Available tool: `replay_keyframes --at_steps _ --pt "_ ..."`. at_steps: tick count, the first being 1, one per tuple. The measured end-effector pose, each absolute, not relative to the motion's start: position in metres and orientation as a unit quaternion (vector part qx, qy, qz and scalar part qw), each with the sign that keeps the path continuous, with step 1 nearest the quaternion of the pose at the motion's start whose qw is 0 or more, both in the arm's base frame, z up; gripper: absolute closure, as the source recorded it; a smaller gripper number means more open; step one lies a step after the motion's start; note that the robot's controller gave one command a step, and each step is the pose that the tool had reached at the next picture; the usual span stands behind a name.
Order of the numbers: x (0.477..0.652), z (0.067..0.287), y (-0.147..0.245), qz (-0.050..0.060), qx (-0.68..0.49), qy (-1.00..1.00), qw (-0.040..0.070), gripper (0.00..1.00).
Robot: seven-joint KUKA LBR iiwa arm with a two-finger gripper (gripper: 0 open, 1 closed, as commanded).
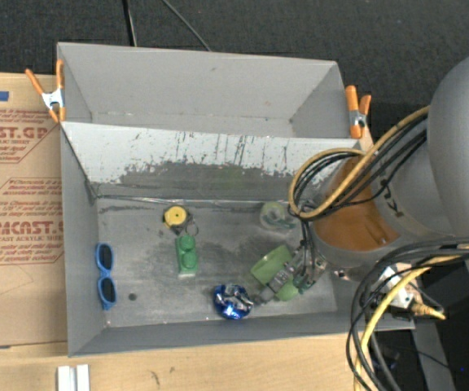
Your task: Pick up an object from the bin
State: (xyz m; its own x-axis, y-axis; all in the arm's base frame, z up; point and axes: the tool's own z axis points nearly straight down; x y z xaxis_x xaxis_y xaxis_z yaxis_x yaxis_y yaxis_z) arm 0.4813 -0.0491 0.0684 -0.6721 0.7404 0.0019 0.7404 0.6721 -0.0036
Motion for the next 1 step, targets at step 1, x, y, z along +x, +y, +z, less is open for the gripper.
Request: replay_keyframes --at_steps 1 --pt "0.4801 0.0692 -0.0523 0.0 -0.507 -0.862 0.001 0.0"
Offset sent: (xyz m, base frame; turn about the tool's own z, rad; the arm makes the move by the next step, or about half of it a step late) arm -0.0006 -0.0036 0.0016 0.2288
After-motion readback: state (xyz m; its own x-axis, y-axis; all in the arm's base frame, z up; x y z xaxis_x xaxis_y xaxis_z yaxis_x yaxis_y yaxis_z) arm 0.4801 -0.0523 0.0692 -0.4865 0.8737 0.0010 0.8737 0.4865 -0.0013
